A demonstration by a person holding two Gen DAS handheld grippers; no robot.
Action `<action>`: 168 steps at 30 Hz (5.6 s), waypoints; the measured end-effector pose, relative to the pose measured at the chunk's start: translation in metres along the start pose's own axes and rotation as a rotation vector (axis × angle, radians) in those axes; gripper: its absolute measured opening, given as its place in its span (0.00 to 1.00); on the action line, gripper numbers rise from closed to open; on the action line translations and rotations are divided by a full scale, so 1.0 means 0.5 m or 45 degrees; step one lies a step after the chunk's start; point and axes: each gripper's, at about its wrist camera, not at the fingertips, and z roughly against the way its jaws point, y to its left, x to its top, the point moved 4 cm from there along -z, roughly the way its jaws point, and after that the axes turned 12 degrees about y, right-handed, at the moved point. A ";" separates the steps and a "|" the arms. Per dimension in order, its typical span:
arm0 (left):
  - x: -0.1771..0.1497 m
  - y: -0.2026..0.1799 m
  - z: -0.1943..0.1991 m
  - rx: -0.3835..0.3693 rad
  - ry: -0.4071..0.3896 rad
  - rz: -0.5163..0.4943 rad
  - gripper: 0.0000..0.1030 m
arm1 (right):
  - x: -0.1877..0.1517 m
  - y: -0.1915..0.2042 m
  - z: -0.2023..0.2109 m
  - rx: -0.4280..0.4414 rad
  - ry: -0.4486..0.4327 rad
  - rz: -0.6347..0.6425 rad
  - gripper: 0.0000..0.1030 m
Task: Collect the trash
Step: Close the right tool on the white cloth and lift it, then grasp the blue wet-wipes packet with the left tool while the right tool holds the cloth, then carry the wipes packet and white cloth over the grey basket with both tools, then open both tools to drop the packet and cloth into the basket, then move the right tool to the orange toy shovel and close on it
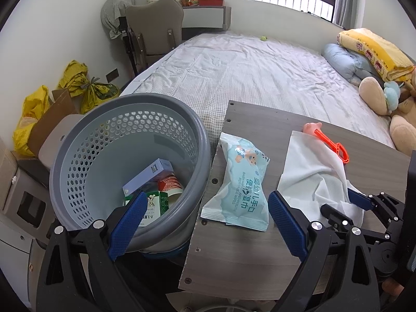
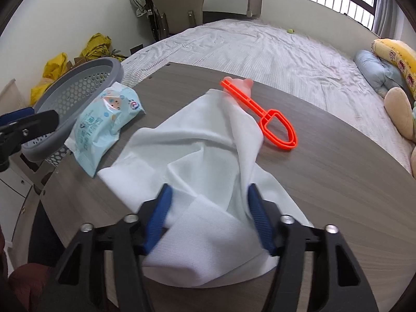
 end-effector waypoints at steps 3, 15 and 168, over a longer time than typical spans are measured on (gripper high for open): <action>-0.002 -0.003 0.000 -0.009 0.005 -0.005 0.89 | -0.006 0.001 0.005 0.007 -0.009 -0.001 0.09; -0.005 -0.034 -0.016 -0.024 0.029 -0.035 0.89 | -0.064 -0.090 0.128 0.224 -0.192 -0.293 0.06; 0.041 -0.010 0.013 -0.031 -0.048 0.030 0.90 | 0.027 -0.171 0.066 0.029 -0.114 -0.103 0.57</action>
